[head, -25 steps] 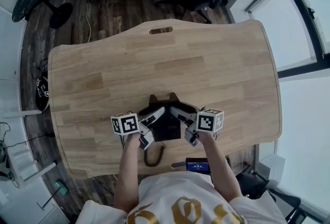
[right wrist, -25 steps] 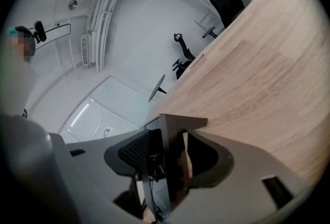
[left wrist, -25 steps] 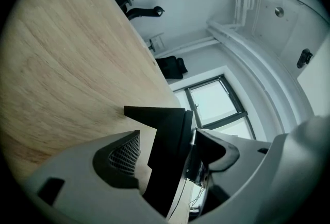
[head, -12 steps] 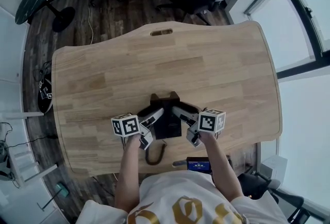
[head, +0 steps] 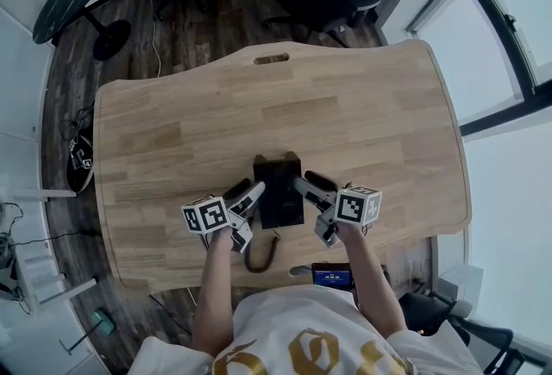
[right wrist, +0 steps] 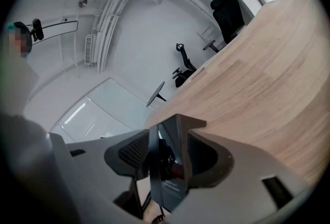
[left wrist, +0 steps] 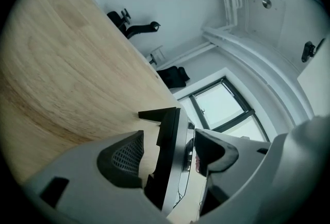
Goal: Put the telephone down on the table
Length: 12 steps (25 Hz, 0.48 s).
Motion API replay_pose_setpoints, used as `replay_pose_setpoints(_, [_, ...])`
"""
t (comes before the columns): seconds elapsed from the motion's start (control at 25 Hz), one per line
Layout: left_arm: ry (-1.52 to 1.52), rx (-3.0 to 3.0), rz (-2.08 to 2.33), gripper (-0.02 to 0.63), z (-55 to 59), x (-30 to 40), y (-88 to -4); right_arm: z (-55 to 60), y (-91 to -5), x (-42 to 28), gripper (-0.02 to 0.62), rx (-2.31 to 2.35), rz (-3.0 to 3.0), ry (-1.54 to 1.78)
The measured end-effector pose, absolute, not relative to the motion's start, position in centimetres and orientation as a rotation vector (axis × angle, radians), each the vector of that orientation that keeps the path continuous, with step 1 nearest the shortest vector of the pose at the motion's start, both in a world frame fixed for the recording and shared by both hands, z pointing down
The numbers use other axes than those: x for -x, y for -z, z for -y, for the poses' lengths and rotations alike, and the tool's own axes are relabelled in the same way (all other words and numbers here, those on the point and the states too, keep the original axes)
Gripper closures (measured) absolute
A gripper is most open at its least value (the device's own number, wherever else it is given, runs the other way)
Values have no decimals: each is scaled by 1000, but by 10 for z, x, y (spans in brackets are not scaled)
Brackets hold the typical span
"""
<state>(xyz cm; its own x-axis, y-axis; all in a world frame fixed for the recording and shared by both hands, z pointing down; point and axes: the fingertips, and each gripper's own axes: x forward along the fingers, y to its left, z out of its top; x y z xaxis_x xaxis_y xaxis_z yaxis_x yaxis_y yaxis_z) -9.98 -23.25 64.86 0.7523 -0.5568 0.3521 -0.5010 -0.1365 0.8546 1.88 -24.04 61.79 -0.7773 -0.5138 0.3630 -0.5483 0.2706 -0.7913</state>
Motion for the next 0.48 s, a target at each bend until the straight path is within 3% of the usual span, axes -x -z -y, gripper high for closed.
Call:
replay_pose_setpoints(0.2, [77, -1850, 880, 311, 232, 105, -622, 238, -601, -25, 400, -1177, 2516, -1399])
replay_pose_setpoints(0.24, [86, -1874, 920, 350, 233, 108, -616, 237, -597, -26, 417, -1199, 2521, -1366])
replay_pose_setpoints(0.32, [135, -1926, 1030, 535, 238, 119, -599, 235, -589, -26, 459, -1234, 2535, -1316])
replay_pose_setpoints(0.36, [169, -1955, 1073, 578, 239, 124, -588, 234, -585, -27, 482, -1249, 2546, -1294])
replay_pose_setpoints(0.48, [215, -2032, 1121, 594, 237, 127, -564, 229, -569, -26, 561, -1277, 2595, -1224])
